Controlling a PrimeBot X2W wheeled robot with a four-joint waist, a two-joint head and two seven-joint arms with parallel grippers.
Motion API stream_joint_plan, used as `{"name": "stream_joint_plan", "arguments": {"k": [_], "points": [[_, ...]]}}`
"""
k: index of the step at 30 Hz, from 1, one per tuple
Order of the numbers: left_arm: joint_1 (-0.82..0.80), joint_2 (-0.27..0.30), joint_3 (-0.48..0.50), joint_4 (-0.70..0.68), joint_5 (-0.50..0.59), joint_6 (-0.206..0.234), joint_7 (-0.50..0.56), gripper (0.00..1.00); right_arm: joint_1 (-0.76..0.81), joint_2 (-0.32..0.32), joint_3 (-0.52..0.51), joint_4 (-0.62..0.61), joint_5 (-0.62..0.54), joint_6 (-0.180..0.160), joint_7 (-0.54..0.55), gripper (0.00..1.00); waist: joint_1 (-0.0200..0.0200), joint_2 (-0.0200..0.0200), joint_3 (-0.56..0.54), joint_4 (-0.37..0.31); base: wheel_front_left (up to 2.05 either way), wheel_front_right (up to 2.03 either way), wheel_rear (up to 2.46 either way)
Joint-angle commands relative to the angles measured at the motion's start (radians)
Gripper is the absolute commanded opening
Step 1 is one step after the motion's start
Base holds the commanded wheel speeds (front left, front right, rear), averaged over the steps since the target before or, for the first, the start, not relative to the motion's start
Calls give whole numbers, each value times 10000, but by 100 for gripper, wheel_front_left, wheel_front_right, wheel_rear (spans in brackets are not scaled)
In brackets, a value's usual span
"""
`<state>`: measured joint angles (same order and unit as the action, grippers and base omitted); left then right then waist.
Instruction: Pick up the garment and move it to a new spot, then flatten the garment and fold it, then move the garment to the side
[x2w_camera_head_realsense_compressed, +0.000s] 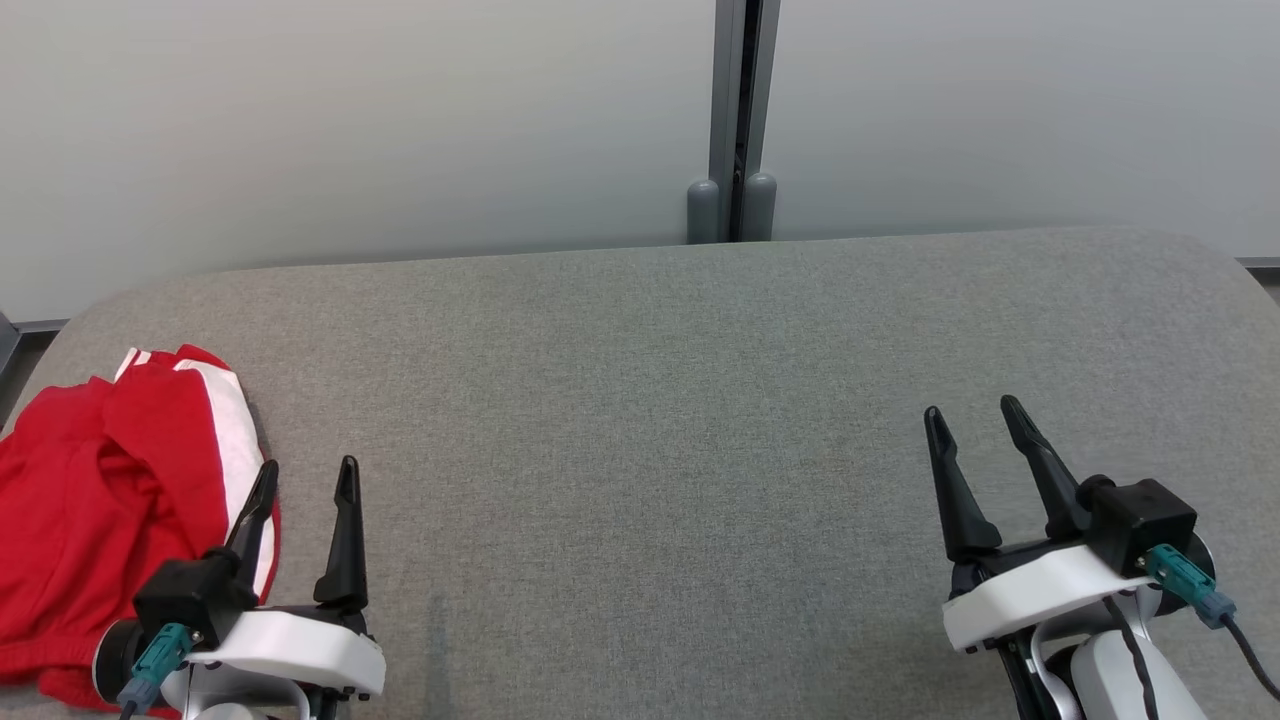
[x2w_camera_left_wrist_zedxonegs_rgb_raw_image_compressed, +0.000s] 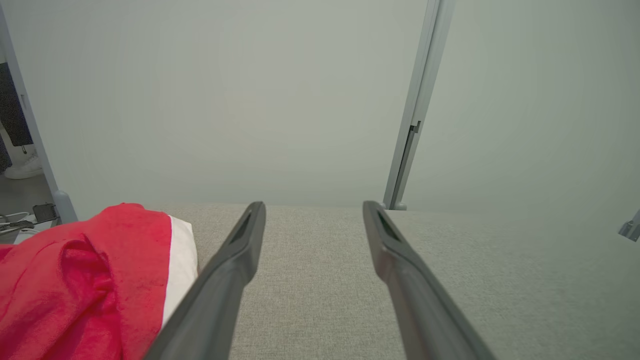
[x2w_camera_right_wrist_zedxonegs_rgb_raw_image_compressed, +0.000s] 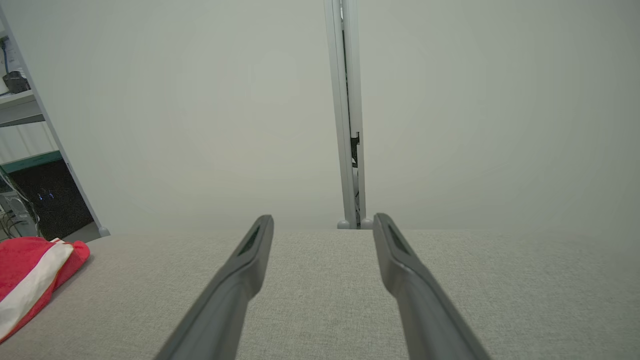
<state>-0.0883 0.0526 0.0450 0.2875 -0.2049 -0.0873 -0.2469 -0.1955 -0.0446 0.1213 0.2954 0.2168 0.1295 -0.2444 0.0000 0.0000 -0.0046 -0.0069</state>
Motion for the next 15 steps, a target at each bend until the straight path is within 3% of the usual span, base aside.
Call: {"name": "stream_joint_plan", "arguments": {"k": [1,15], "points": [[-151,37,30,0,217,5,-53,100,-122,-89,43,-14,-205,20,-82,100,0,0,1,3,0,0,0],[-125,15,38,80,677,-16,-194,100,-159,-98,159,98,-683,20,-237,100,0,0,-40,-5,0,0,0]]}}
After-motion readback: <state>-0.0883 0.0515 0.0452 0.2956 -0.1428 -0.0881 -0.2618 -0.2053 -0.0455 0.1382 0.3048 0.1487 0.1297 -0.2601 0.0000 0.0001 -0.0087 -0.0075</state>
